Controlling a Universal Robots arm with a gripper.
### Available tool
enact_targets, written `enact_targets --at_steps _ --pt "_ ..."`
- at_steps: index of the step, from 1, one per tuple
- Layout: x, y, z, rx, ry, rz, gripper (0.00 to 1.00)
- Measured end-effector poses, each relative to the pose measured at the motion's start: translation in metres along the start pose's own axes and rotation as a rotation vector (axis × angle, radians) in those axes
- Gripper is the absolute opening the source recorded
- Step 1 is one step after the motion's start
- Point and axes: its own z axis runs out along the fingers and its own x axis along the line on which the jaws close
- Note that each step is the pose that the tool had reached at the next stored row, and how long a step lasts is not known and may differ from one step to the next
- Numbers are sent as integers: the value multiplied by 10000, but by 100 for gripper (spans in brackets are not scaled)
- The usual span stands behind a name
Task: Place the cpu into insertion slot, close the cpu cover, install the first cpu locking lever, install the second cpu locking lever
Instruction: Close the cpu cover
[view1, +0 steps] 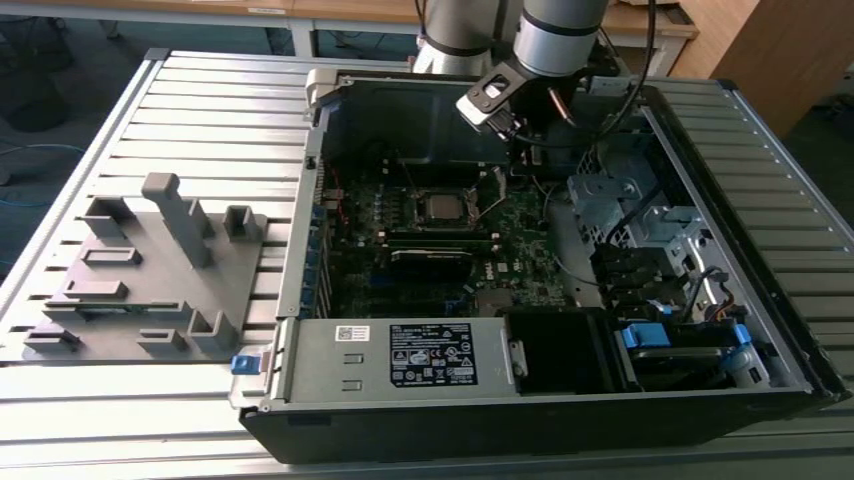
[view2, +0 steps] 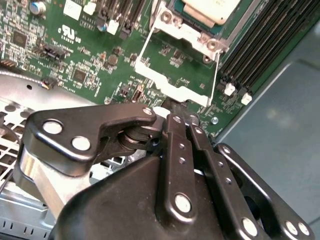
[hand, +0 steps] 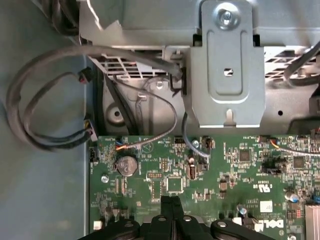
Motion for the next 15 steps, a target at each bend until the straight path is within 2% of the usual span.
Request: enact_targets --at_steps 10,12,15 --pt "-31 -195 0 -39 1 0 10" --pt "-56 -336 0 -72 2 0 10" --pt "-69 -409 1 -89 2 0 10"
